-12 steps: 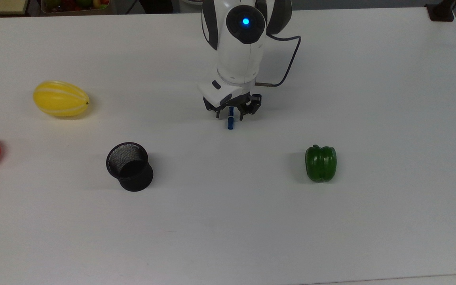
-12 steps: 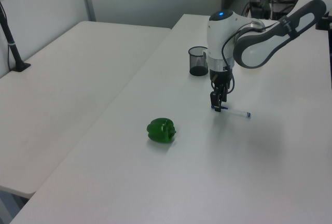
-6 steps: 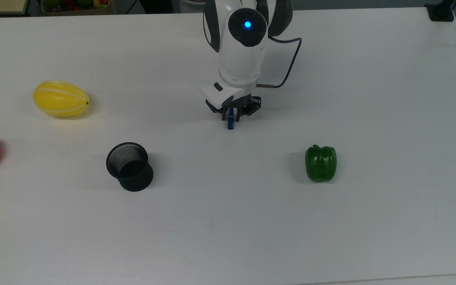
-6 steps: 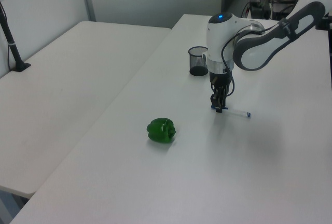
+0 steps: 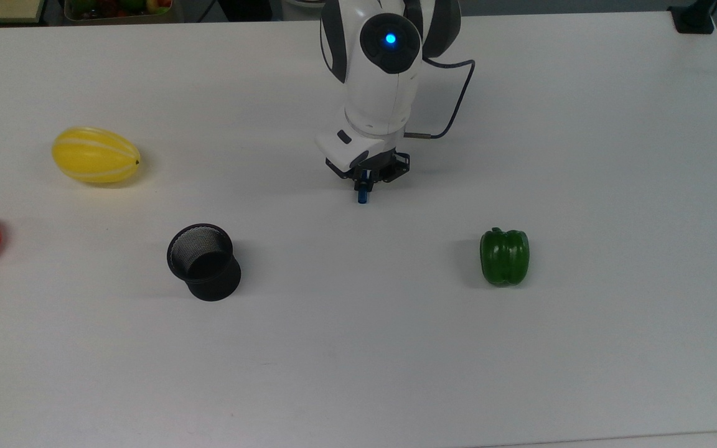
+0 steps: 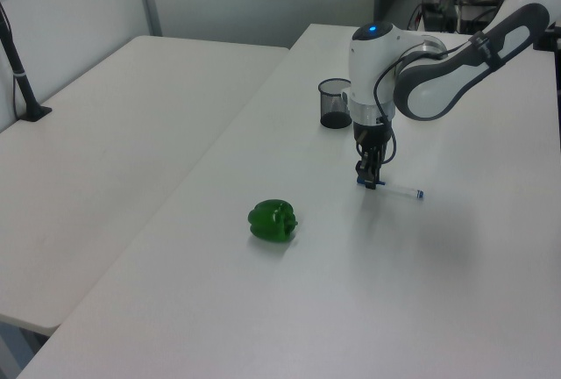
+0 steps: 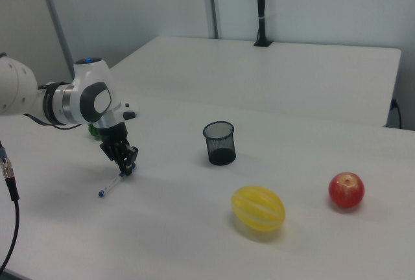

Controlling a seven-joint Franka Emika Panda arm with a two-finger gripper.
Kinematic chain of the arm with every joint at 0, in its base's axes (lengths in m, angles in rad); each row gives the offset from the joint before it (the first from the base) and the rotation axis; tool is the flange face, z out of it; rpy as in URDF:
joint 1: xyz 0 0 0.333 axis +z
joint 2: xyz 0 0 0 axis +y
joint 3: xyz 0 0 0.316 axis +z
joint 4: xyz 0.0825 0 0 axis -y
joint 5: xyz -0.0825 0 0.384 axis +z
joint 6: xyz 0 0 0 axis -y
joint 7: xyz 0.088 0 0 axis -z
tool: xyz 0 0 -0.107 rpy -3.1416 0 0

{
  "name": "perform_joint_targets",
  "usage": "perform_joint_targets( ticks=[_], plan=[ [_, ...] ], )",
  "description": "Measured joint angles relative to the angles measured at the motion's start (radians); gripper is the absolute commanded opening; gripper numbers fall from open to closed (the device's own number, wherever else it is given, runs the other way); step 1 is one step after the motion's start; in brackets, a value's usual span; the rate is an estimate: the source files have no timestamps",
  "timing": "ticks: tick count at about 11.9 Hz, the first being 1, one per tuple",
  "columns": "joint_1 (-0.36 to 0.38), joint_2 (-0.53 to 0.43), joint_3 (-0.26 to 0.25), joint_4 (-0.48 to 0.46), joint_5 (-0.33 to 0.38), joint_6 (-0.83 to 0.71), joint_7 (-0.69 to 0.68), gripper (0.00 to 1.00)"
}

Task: Place marker
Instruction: 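Close the gripper on the marker near its blue cap, then lift the marker and carry it toward the black mesh pen cup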

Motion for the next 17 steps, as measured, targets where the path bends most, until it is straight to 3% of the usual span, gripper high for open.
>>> perform_joint_targets(
  ticks=[6, 13, 17],
  plan=[
    [0.003, -0.003, 0.000, 0.016, 0.000, -0.005, 0.000, 0.12],
    [-0.001, -0.162, 0.000, 0.281, 0.000, -0.462, -0.028, 0.13],
    [-0.002, -0.217, -0.008, 0.375, 0.015, -0.580, -0.083, 0.13]
  ],
)
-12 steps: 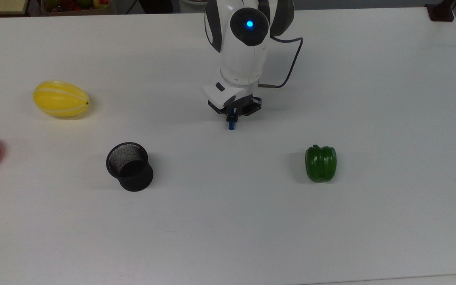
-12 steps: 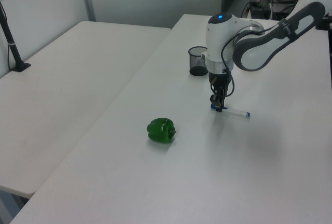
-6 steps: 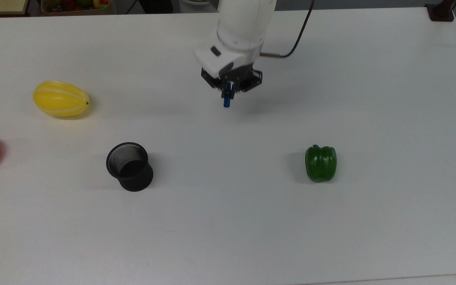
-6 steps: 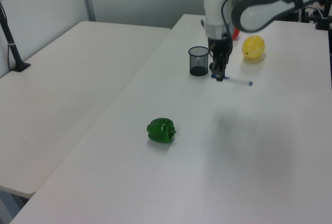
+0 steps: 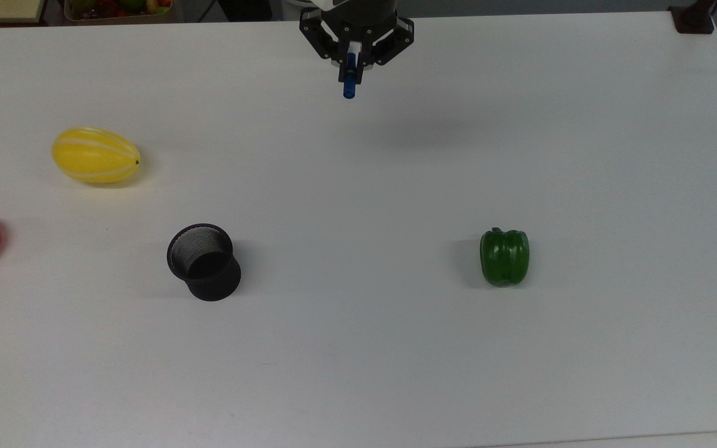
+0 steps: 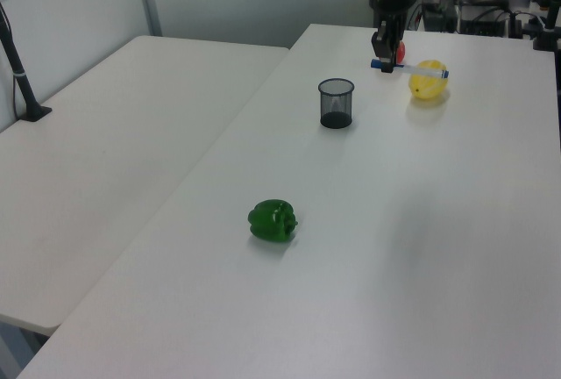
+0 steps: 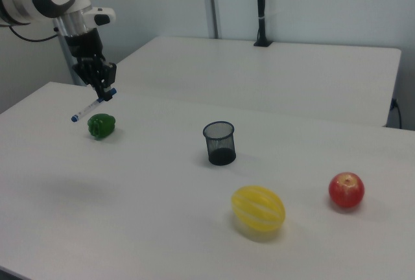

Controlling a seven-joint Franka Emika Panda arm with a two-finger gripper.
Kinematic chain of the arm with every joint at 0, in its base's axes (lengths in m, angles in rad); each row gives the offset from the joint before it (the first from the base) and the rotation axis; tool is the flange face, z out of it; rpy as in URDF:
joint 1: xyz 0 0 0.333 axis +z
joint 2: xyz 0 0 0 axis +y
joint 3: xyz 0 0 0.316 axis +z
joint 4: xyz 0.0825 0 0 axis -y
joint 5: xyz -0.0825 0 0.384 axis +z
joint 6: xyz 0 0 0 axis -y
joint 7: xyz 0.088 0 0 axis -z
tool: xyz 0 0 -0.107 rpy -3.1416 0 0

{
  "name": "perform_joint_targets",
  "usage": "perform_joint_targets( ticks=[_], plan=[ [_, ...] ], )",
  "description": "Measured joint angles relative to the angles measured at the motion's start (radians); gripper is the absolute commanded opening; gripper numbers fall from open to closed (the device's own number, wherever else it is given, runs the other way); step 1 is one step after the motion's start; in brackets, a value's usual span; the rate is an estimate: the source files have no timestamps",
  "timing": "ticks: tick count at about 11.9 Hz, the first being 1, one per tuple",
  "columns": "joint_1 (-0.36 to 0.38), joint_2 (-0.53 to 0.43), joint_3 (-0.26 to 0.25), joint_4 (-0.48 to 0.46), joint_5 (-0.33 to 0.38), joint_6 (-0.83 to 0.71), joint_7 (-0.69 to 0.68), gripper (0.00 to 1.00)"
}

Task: Place marker
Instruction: 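Lift the marker and carry it toward the black mesh pen cup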

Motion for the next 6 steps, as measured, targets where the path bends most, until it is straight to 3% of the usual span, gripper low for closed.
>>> perform_joint_targets(
  ticks=[4, 6],
  plan=[
    [-0.013, 0.001, -0.006, 0.000, 0.000, 0.000, -0.023, 0.13],
    [-0.037, 0.004, -0.034, -0.001, 0.000, 0.000, -0.091, 0.13]
  ],
)
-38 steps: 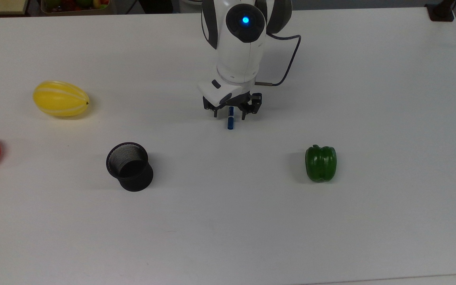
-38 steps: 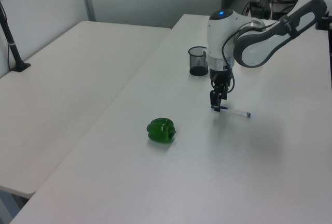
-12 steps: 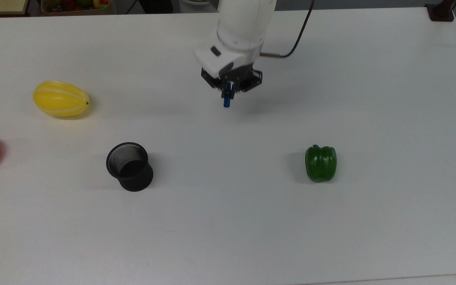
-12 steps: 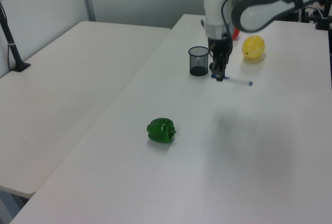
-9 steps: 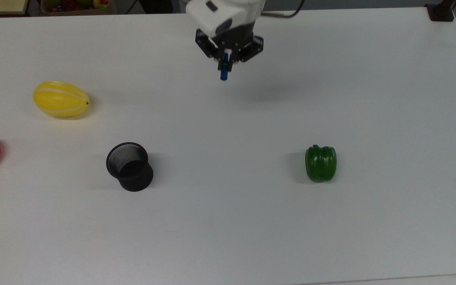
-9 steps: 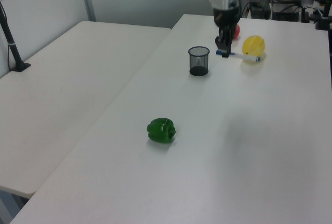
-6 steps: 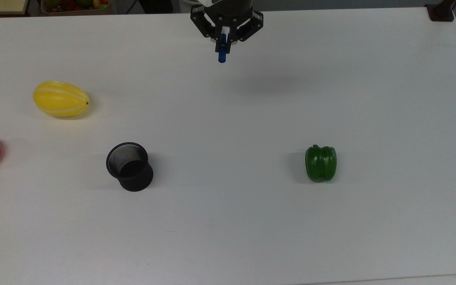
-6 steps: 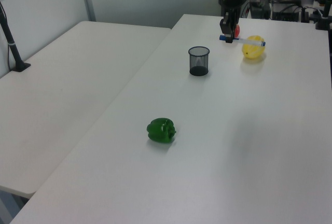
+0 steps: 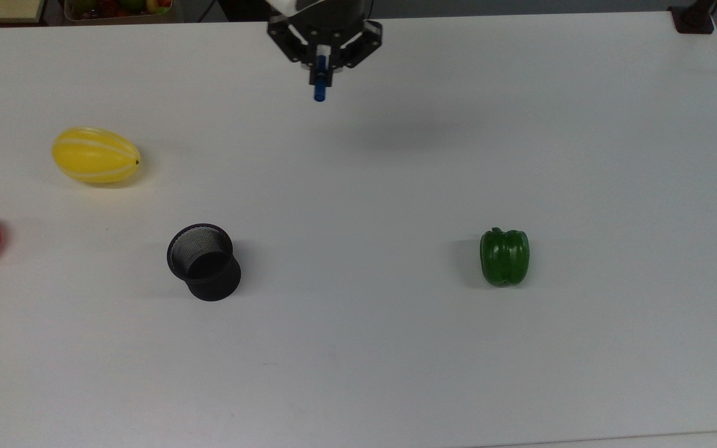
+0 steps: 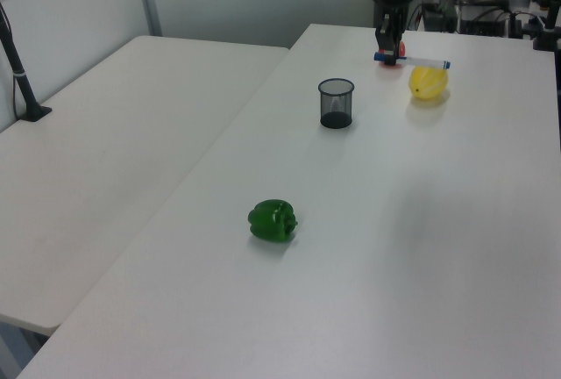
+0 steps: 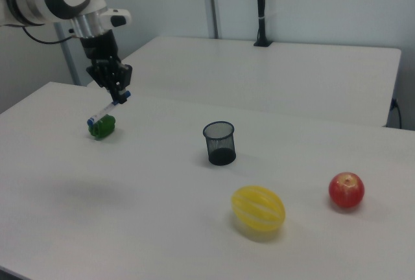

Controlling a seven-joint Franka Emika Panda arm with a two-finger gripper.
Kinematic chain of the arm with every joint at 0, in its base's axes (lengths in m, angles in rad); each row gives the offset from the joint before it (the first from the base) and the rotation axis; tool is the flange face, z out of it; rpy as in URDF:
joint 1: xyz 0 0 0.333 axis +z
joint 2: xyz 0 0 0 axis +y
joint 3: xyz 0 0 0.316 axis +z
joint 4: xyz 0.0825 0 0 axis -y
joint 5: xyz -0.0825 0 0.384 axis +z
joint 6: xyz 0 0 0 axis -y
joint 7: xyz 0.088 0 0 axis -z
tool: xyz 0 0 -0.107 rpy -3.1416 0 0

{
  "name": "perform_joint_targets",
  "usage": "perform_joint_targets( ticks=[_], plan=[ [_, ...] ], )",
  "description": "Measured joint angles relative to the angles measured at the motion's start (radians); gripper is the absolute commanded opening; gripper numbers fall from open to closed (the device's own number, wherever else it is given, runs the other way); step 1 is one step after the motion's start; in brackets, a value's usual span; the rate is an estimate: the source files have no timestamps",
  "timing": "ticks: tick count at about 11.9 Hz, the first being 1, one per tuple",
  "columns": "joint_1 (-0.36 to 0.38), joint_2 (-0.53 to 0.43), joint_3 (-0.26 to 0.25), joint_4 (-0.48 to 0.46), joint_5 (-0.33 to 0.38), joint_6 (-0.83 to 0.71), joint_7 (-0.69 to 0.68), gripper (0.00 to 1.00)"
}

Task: Place marker
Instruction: 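Lift the marker and carry it toward the black mesh pen cup, then lower the marker upright into the black mesh pen cup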

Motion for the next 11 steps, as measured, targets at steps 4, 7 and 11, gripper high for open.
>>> perform_joint_targets(
  ticks=[4, 7, 11],
  plan=[
    [-0.053, 0.012, -0.114, 0.000, 0.046, 0.025, -0.174, 0.13],
    [-0.102, 0.019, -0.130, 0.000, 0.067, 0.222, -0.196, 0.13],
    [-0.114, 0.025, -0.131, -0.024, 0.067, 0.464, -0.196, 0.13]
  ],
)
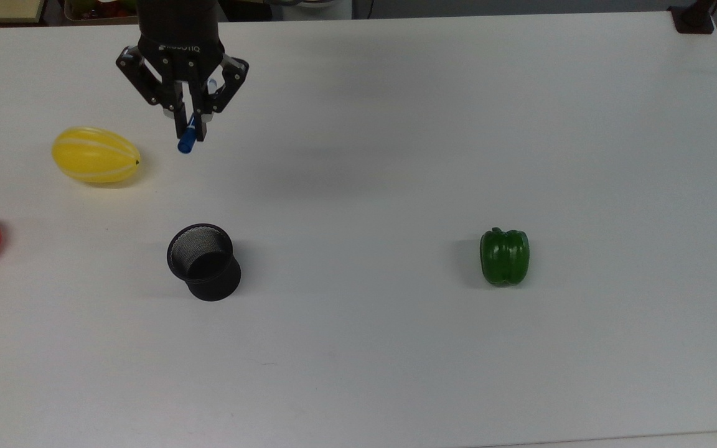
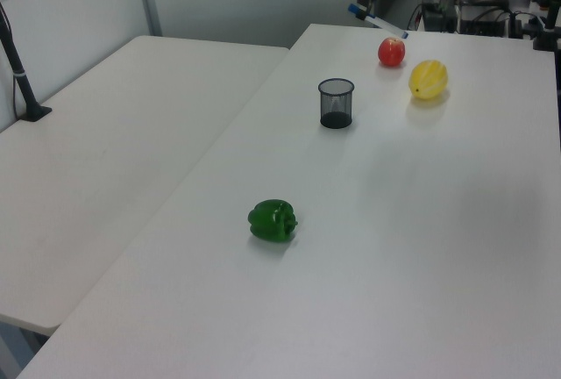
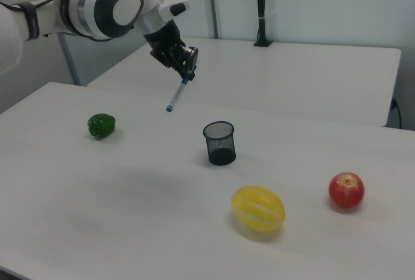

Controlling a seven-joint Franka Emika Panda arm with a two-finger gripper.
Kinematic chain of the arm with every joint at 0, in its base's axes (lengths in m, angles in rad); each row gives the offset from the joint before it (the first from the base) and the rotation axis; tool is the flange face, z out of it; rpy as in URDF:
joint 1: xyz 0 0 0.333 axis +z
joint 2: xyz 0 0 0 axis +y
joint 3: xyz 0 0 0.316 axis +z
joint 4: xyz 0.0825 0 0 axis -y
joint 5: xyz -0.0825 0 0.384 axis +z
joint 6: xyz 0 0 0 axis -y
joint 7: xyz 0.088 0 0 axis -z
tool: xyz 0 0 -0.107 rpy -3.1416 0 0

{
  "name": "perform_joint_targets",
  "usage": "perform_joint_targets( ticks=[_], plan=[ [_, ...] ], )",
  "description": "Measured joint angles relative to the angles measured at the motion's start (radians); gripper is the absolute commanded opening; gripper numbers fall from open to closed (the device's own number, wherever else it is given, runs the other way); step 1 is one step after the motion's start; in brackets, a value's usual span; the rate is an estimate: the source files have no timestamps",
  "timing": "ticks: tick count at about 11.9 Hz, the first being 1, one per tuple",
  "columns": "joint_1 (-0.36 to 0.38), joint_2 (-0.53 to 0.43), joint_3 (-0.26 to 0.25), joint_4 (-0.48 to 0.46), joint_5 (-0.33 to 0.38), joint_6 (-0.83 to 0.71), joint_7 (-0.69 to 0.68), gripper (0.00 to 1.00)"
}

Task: Place marker
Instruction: 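Lower the marker upright into the black mesh pen cup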

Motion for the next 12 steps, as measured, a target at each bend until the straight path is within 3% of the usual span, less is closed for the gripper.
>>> perform_joint_targets(
  ticks=[6, 12],
  plan=[
    [-0.008, 0.045, 0.000, -0.166, 0.000, 0.502, 0.011, 0.13],
    [-0.008, 0.188, 0.000, -0.195, 0.001, 0.858, 0.023, 0.14]
  ],
)
